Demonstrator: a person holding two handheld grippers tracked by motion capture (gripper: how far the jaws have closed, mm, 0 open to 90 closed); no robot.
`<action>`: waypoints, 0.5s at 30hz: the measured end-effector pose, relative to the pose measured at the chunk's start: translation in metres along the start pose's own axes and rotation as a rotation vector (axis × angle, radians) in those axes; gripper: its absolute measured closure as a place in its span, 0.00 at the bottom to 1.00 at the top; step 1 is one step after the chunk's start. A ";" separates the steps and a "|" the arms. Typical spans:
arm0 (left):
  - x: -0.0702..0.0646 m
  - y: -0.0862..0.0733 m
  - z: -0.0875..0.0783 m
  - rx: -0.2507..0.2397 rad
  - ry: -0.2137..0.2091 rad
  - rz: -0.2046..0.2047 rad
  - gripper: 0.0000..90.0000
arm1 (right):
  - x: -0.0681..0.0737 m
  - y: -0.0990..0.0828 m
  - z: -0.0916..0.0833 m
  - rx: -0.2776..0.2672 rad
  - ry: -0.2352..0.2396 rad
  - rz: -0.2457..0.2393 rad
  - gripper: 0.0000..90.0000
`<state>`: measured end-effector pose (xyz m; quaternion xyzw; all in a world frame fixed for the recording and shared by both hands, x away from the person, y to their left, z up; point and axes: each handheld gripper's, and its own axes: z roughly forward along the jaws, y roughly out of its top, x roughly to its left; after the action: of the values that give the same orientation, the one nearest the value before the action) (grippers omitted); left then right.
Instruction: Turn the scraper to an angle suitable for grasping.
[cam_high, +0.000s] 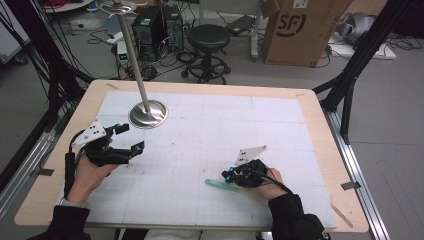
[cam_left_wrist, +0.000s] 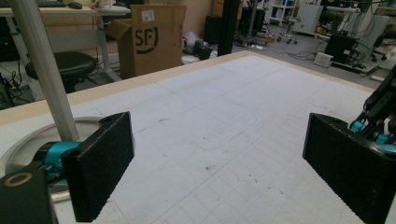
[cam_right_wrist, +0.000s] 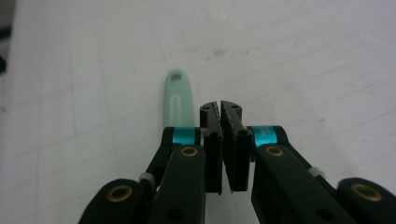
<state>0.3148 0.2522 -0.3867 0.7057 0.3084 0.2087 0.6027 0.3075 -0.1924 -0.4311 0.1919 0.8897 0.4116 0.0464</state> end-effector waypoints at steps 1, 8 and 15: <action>-0.001 0.000 -0.001 -0.003 0.000 0.003 0.10 | -0.002 0.000 -0.006 -0.034 -0.008 0.012 0.92; -0.005 0.000 -0.002 0.009 -0.019 0.032 0.11 | -0.014 0.004 -0.036 -0.160 -0.032 0.067 0.56; -0.008 0.001 -0.002 -0.009 -0.072 0.036 0.11 | -0.025 -0.003 -0.043 -0.129 -0.026 0.138 0.29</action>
<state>0.3077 0.2480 -0.3848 0.7154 0.2727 0.1954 0.6129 0.3194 -0.2346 -0.4069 0.2547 0.8453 0.4678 0.0418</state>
